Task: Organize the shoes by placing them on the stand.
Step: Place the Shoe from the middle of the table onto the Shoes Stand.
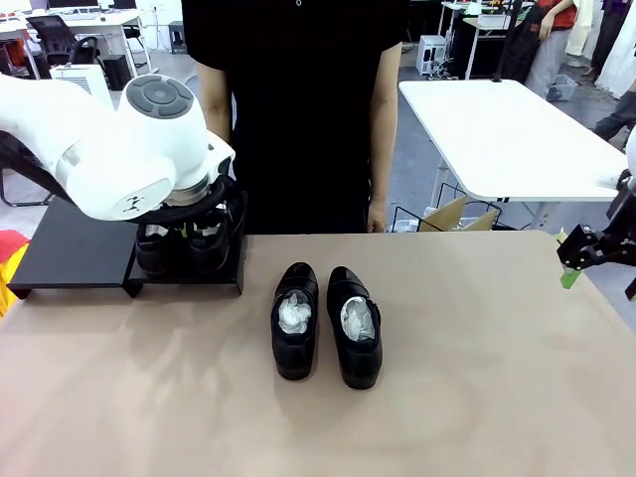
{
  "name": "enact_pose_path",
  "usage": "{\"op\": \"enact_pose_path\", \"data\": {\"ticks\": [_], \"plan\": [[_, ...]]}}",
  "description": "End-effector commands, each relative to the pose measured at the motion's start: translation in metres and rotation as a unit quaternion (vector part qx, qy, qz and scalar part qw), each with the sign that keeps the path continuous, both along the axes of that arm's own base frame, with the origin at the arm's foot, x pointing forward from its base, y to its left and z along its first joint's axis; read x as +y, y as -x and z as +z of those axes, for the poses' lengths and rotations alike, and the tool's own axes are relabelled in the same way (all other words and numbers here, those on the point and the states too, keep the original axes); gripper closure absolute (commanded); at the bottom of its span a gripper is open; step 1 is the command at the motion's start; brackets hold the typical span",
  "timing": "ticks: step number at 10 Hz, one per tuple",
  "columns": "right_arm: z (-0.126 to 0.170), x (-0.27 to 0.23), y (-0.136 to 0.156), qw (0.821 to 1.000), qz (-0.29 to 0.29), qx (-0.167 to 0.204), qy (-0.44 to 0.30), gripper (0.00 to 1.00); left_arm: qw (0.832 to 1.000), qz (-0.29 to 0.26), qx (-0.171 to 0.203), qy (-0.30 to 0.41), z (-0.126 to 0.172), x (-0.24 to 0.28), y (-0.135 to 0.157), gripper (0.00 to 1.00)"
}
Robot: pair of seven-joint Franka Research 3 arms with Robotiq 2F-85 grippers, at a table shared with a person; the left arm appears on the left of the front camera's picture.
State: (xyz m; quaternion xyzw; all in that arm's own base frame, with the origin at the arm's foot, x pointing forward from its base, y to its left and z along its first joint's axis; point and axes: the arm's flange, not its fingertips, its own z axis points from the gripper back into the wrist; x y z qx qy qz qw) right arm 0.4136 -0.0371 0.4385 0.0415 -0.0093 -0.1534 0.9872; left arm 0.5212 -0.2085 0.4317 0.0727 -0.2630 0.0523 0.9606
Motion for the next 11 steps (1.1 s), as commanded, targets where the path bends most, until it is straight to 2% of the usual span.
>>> {"op": "enact_pose_path", "data": {"ticks": [1, 2, 4, 5, 7, 8, 11], "plan": [[0.000, 0.000, 0.003, 1.000, 0.009, -0.001, 0.003, 0.00, 0.999, 0.020, -0.019, -0.020, 0.003, -0.005, 0.003, 0.18], [0.000, 0.000, 0.003, 1.000, 0.009, -0.001, 0.003, 0.00, 0.999, 0.025, -0.017, -0.023, 0.004, -0.006, 0.004, 0.00], [0.000, 0.000, 0.003, 1.000, 0.009, -0.001, 0.003, 0.00, 0.999, 0.025, -0.037, -0.030, 0.018, -0.010, 0.014, 0.00], [0.000, 0.000, 0.003, 1.000, 0.009, -0.001, 0.003, 0.00, 0.998, 0.028, -0.042, -0.029, 0.028, -0.011, 0.020, 0.03], [0.000, 0.000, 0.003, 1.000, 0.009, -0.001, 0.003, 0.00, 0.996, 0.029, -0.077, -0.021, 0.054, -0.014, 0.041, 0.03], [0.000, 0.000, 0.003, 1.000, 0.009, -0.001, 0.003, 0.00, 0.999, 0.015, -0.034, -0.018, 0.034, -0.011, 0.017, 0.03], [0.000, 0.000, 0.003, 1.000, 0.009, -0.001, 0.003, 0.00, 0.999, 0.015, -0.034, -0.018, 0.034, -0.011, 0.017, 0.03]]}}
